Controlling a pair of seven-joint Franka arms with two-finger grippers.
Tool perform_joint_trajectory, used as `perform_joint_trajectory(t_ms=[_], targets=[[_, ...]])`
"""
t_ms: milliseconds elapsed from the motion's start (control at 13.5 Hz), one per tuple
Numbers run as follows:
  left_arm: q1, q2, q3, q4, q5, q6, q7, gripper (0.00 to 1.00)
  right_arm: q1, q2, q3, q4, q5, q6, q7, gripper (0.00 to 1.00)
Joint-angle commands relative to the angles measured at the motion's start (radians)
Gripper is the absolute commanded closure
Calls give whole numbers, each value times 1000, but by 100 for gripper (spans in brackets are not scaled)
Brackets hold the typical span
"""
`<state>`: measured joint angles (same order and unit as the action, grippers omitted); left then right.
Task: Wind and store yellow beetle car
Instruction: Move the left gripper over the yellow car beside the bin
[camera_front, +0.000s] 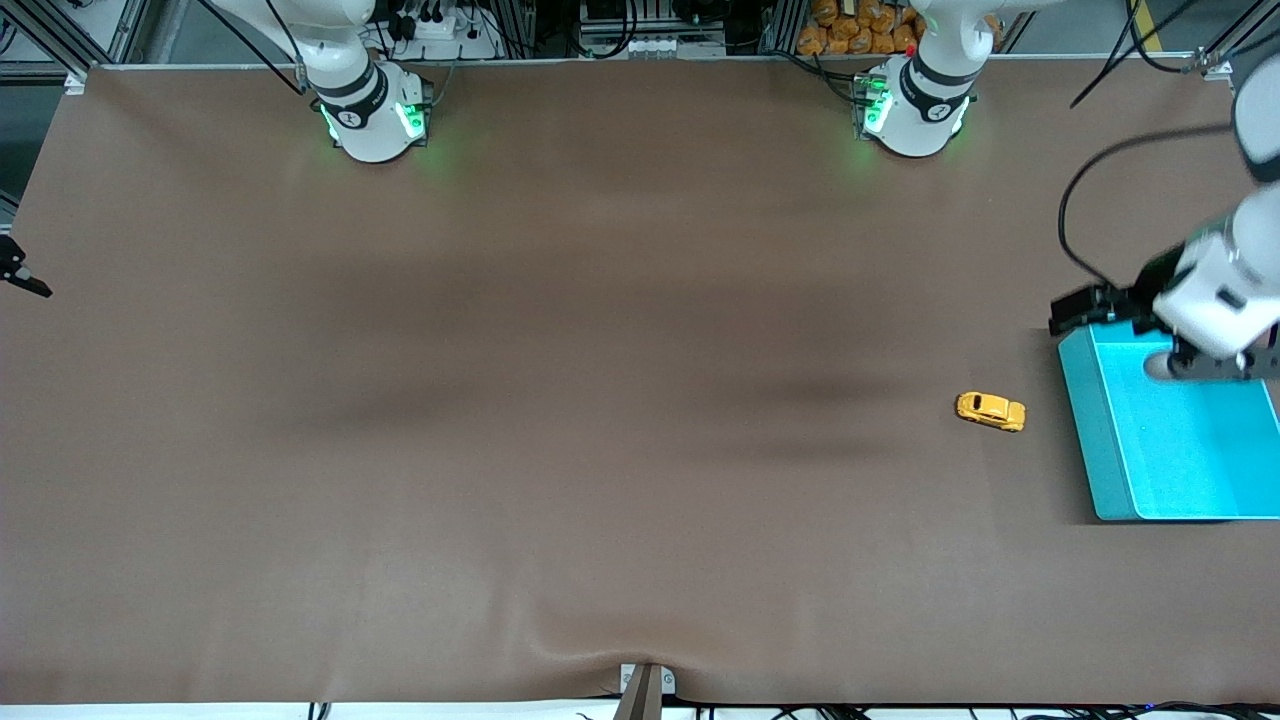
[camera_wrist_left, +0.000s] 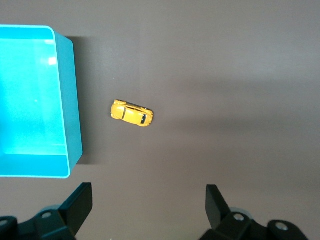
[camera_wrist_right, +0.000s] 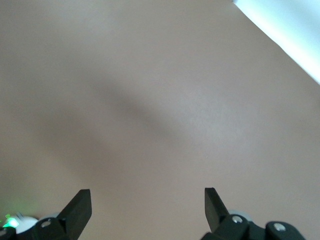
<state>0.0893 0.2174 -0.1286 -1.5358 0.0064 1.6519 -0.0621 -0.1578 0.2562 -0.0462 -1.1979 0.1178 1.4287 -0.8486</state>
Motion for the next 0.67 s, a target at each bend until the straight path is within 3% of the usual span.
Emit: perform_joint_trajectory(t_ms=[0, 223, 371, 594], targets=[[48, 80, -8, 13, 20, 51, -13, 0, 76, -15, 0, -11, -49, -2, 254, 0], [64, 123, -8, 6, 20, 74, -13, 0, 130, -54, 2, -12, -58, -4, 544, 0], [53, 142, -9, 2, 56, 74, -18, 0, 153, -93, 3, -38, -58, -10, 635, 0], [49, 154, -14, -15, 67, 74, -125, 0, 179, -194, 3, -190, -69, 22, 759, 0]])
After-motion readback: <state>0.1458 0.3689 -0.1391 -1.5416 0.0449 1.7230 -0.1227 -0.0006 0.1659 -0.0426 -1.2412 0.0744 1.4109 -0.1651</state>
